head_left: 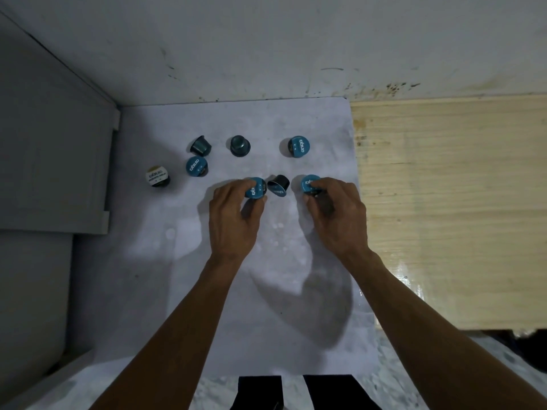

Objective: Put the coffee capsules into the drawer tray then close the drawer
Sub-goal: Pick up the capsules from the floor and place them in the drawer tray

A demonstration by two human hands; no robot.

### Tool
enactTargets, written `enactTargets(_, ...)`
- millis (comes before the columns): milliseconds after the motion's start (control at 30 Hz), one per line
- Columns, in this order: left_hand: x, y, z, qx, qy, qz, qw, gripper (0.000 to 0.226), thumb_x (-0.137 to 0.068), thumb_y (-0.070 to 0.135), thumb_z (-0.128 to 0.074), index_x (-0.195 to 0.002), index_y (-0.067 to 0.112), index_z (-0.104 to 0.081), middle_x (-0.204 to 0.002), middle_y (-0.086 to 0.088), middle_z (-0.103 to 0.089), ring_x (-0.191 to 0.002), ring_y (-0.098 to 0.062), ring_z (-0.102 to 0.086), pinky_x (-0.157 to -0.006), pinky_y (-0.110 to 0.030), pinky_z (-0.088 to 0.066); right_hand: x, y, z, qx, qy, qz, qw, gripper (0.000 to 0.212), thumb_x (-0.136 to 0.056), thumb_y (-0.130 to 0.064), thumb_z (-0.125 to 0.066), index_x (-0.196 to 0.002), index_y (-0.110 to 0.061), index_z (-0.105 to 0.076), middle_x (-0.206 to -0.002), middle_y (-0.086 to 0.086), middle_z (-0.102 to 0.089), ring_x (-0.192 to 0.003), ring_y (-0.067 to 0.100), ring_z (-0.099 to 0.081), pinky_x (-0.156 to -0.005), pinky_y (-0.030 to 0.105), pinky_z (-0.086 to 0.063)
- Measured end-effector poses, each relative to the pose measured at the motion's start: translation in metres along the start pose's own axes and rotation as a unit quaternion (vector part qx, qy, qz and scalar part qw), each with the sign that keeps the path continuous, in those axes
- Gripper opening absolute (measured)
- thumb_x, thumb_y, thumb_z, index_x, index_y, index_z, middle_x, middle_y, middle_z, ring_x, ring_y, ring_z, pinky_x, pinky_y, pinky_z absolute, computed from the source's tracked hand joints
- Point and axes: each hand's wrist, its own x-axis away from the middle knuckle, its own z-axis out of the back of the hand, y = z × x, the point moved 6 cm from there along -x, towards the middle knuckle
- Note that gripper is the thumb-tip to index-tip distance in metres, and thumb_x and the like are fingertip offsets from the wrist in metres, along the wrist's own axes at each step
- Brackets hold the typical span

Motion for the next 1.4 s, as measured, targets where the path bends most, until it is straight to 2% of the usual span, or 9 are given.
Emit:
enactTargets(167,-0.002,-0.002,-0.001,0.02,0.01,0.009,1.0,0.024,-0.084,0.015,-0.074,-0.105,0.006,-0.067,-0.104,-0.006,-0.07,-0.1,-0.018,-0.062,-0.087,-0.039,-0.055,-0.004,-0.003,0.001,-0.008,0.001,-0.013,1.0,0.023,-0.084,-0.018,-0.074,-0.104,-0.01,-0.068,-0.099,0.003,-0.069,-0.09,0.012,-0.054,-0.078,0.0,-0.034)
enactTargets(267,0.002,0.006,0.008,0.048,0.019,0.022,0.998,0.023,-0.083,0.015,-0.075,-0.103,0.007,-0.068,-0.104,-0.001,-0.069,-0.099,-0.015,-0.062,-0.084,-0.042,-0.056,-0.002,-0.006,0.006,-0.029,0.005,-0.023,0.999,0.022,-0.084,-0.021,-0.075,-0.104,-0.013,-0.068,-0.097,0.0,-0.07,-0.089,0.008,-0.054,-0.075,0.009,-0.043)
enactTargets(333,0.007,0.014,0.02,0.047,0.035,0.017,0.998,0.024,-0.081,0.015,-0.077,-0.102,0.008,-0.068,-0.103,-0.001,-0.07,-0.097,-0.017,-0.064,-0.084,-0.04,-0.056,0.0,-0.012,0.012,-0.044,0.009,-0.026,0.999,0.024,-0.085,-0.026,-0.075,-0.105,-0.016,-0.068,-0.096,-0.002,-0.07,-0.088,0.011,-0.059,-0.07,0.017,-0.047)
enactTargets(500,0.021,0.032,0.064,0.051,0.085,0.052,0.994,0.027,-0.077,0.017,-0.081,-0.101,0.011,-0.068,-0.104,0.01,-0.064,-0.096,-0.009,-0.061,-0.083,-0.027,-0.053,0.005,-0.047,0.033,-0.09,0.008,-0.023,0.996,0.025,-0.082,-0.031,-0.076,-0.105,-0.022,-0.068,-0.095,-0.005,-0.07,-0.083,0.006,-0.062,-0.06,0.007,-0.044)
enactTargets(667,0.035,0.058,0.119,0.051,0.126,0.044,0.99,0.025,-0.077,0.016,-0.081,-0.098,0.012,-0.069,-0.1,0.012,-0.067,-0.092,-0.009,-0.062,-0.081,-0.023,-0.051,0.01,-0.095,0.053,-0.124,0.002,-0.004,0.992,0.024,-0.083,-0.037,-0.075,-0.103,-0.025,-0.07,-0.094,-0.007,-0.071,-0.081,0.005,-0.065,-0.057,0.024,-0.053)
enactTargets(767,0.046,0.069,0.158,0.049,0.148,0.048,0.987,0.025,-0.076,0.017,-0.082,-0.097,0.019,-0.068,-0.099,0.026,-0.062,-0.09,0.001,-0.059,-0.08,-0.015,-0.046,0.018,-0.133,0.058,-0.154,-0.016,0.003,0.988,0.023,-0.083,-0.036,-0.075,-0.101,-0.024,-0.071,-0.092,-0.01,-0.071,-0.082,0.006,-0.065,-0.057,0.03,-0.054)
enactTargets(900,0.066,0.07,0.213,0.034,0.156,0.042,0.986,0.027,-0.077,0.016,-0.081,-0.098,0.025,-0.067,-0.099,0.027,-0.061,-0.091,0.011,-0.057,-0.081,-0.01,-0.044,0.039,-0.186,0.05,-0.172,-0.056,0.026,0.983,0.019,-0.081,-0.03,-0.077,-0.099,-0.026,-0.072,-0.091,-0.018,-0.07,-0.08,0.004,-0.065,-0.056,0.026,-0.053)
enactTargets(1167,0.12,0.011,0.342,0.003,0.16,0.054,0.986,0.025,-0.076,0.018,-0.08,-0.098,0.024,-0.069,-0.098,0.015,-0.068,-0.087,0.006,-0.059,-0.075,-0.009,-0.045,0.113,-0.298,-0.019,-0.204,-0.168,0.084,0.961,0.016,-0.079,-0.025,-0.08,-0.093,-0.03,-0.073,-0.087,-0.024,-0.071,-0.078,0.008,-0.064,-0.054,0.011,-0.043)
enactTargets(1400,0.155,-0.077,0.467,-0.031,0.131,0.083,0.987,0.026,-0.074,0.019,-0.083,-0.097,0.02,-0.072,-0.095,0.012,-0.068,-0.081,-0.002,-0.062,-0.074,-0.017,-0.051,0.174,-0.403,-0.089,-0.221,-0.177,0.08,0.956,0.015,-0.079,-0.02,-0.08,-0.091,-0.026,-0.075,-0.081,-0.022,-0.07,-0.073,0.007,-0.063,-0.054,0.009,-0.042)
